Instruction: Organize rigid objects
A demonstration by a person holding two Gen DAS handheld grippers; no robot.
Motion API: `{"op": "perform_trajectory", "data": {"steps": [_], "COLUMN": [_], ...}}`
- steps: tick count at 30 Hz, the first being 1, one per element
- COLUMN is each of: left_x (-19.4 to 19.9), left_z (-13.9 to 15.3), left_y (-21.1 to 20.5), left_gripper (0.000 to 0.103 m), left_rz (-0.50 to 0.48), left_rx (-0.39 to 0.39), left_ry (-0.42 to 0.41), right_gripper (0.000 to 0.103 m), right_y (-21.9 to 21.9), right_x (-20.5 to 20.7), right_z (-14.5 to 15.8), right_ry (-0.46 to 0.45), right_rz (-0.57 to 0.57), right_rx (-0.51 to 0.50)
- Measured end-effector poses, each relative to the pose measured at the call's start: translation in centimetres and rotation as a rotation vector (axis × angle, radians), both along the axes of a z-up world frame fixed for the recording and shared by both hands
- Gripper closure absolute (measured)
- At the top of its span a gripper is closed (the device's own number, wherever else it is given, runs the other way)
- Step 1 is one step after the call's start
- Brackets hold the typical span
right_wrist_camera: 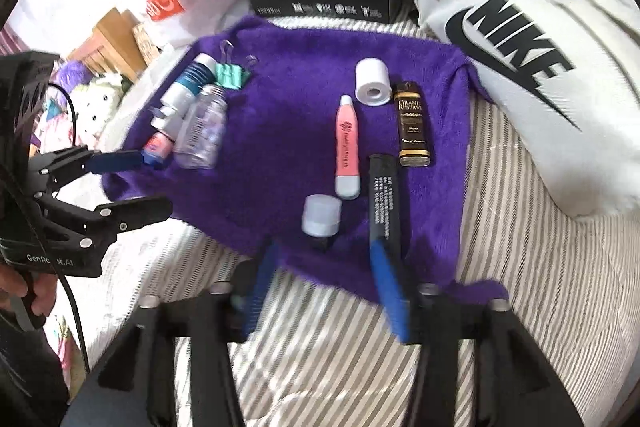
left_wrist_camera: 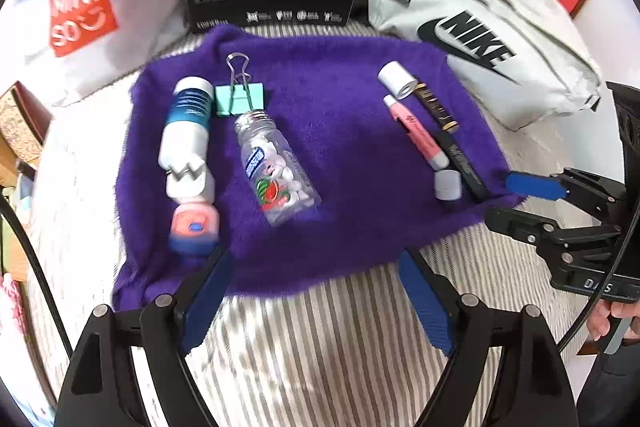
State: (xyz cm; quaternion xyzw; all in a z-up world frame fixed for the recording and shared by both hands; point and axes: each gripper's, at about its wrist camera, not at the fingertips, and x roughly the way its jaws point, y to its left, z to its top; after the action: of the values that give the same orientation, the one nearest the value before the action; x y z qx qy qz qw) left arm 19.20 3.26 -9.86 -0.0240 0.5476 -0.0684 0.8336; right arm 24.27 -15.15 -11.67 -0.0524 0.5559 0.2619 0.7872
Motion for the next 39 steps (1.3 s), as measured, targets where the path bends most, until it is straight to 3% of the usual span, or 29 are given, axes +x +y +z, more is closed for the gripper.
{"op": "perform_trajectory", "data": {"steps": [3,5,8,21,26,39], "left_x": [-2.1,-3.3,-5.7,-11.7,-12.8,-14.3], "left_z": [1.4,2.1,3.0,6.1,6.0,7.0], "left_y": [-0.1,-0.1,-0.1,-0.7,-0.8,-1.0], "left_gripper": [0.006,0.002,0.000,0.000,0.000,0.000], "left_rz": [0.008,0.025,0.053,0.135,0.140,0.149], "left_rx": [0.025,0.029,0.025,0.045,0.037,0.064], "left_ry": [-0.057,-0.088,-0.118,-0.200,-0.195,-0.223], "right_gripper": [0.030,0.012,0.003,0.001,0.001,0.001], "right_y": [-0.3,-0.7,-1.2,-5.7,-6.0,-6.2], "right_x": [-2.0,-3.4,-5.9,-12.8,-14.3,-15.7], "right_z": [2.1,3.5,5.0,7.1,7.4,7.5], "right_ry": [-0.062,-0.106,-0.153,-0.154,-0.171,-0.170], "right_rz": [-0.019,-0.052,-0.091,-0.324,-0.340,-0.344], "right_rx": [-0.006,-0.009,-0.024,-0.030,-0.084,-0.081]}}
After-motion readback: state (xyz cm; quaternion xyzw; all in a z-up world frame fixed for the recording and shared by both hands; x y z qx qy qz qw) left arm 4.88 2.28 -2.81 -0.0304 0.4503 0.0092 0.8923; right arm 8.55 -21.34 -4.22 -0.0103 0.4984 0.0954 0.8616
